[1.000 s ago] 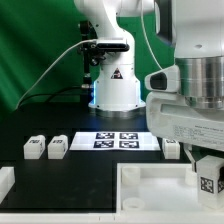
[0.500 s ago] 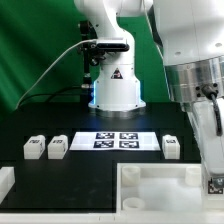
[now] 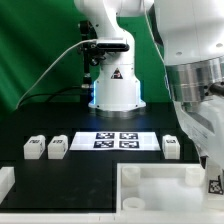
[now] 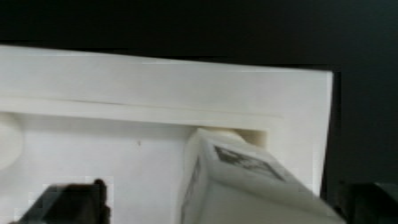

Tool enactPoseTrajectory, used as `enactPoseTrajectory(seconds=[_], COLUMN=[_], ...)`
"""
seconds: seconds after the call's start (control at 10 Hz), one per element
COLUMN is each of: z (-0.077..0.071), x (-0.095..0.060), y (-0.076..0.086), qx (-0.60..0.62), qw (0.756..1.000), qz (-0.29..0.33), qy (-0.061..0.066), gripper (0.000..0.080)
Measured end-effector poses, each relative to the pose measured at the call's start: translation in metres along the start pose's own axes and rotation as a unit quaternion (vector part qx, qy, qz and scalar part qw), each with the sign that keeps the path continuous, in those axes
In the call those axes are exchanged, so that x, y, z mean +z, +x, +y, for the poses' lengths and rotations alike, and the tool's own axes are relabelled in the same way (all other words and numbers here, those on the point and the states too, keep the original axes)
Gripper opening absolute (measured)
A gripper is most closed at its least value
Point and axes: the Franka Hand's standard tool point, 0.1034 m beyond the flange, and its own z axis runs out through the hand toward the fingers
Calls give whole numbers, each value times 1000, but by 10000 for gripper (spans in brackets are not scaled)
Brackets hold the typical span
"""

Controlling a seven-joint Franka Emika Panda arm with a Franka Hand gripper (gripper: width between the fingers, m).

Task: Assemble one leg

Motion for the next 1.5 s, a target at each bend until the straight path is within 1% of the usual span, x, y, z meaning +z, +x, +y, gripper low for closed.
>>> enactPoseTrajectory(seconds=[0.1, 0.2, 0.3, 0.5, 0.6, 0.7, 0.8, 1.0, 1.1, 1.3, 1.4, 1.5], z=[-3, -2, -1, -1, -1, -8, -8, -8, -7, -7, -8, -8], x=[-2, -1, 0, 0, 0, 0, 1, 2, 2, 2, 1, 1], y=[0, 1, 2, 4, 5, 6, 6, 7, 7, 8, 9, 10], qx=[-93, -145, -168, -289, -376, -446, -420, -420, -370, -285, -211, -127], qw=[996, 989, 986, 957, 926, 893, 906, 906, 928, 957, 976, 991], qz=[3, 3, 3, 7, 15, 28, 26, 27, 26, 30, 29, 29], qy=[1, 0, 0, -4, -33, -49, -42, -42, -41, -39, -41, -38], gripper=[645, 648, 648, 648, 648, 648, 648, 380, 297, 297, 297, 297])
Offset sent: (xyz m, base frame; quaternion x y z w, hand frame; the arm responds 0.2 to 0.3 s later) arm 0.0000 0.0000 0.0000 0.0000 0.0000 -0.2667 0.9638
